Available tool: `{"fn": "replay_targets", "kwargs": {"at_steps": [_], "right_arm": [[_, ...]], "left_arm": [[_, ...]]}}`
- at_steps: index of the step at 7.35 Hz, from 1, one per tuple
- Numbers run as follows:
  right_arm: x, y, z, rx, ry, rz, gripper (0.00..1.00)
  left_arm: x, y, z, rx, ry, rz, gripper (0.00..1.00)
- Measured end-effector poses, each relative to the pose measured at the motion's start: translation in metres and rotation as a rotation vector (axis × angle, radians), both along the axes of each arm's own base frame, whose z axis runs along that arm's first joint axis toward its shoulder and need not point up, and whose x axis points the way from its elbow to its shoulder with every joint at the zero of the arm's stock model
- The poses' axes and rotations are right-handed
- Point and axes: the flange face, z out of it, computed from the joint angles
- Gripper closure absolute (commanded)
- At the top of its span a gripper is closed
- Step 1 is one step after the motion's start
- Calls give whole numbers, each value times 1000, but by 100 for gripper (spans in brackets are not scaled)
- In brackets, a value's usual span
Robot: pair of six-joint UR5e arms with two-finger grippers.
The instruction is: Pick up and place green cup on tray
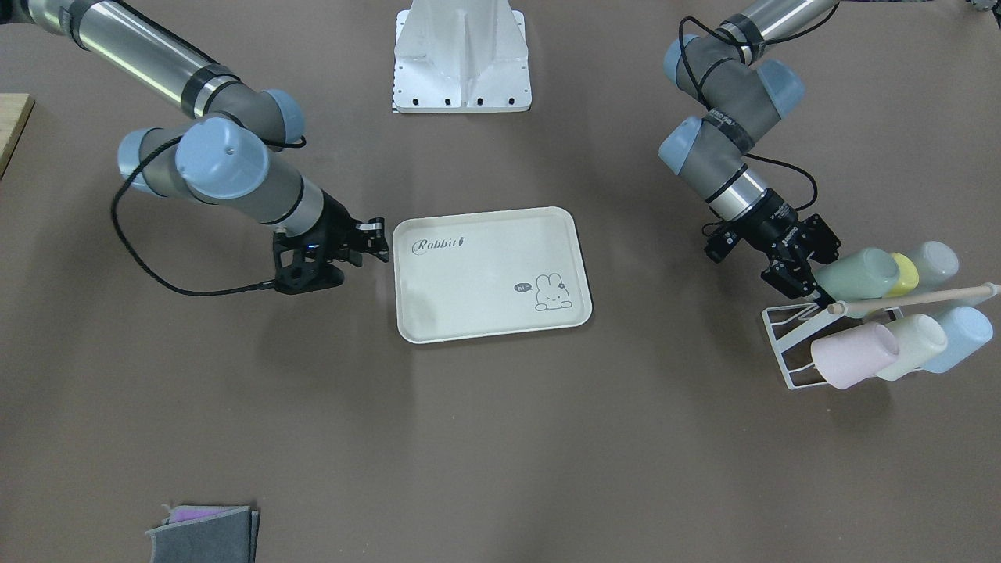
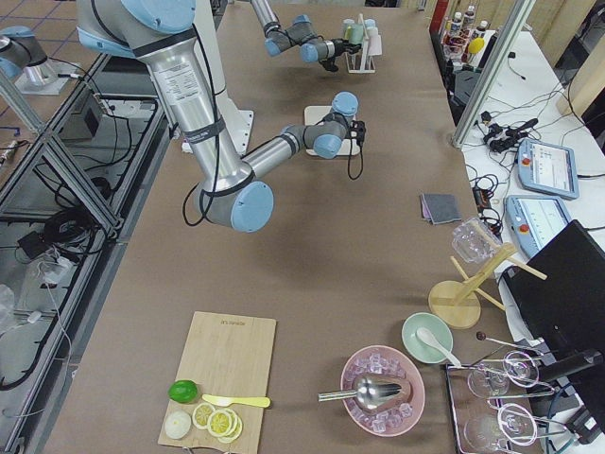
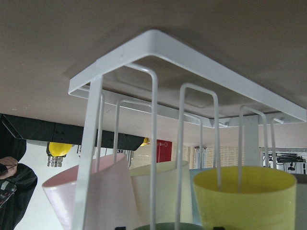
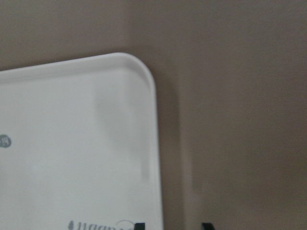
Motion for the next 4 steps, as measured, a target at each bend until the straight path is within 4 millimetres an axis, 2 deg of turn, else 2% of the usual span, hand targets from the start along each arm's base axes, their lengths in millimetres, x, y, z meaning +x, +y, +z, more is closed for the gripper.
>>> {"fn": "replay_targets", "kwargs": {"at_steps": [2,3,4], "right_arm": [[91,-38,48,-34,31,56,0],[145,-48,90,-9,74,67,0],[205,-50,142,34,132,60,0]], "left_arm": [[-15,6,-20,-3,-17,-2,36],[-20,8,-29,1,-25,-3,36],[-25,8,-37,8,-23,-7,38]]}}
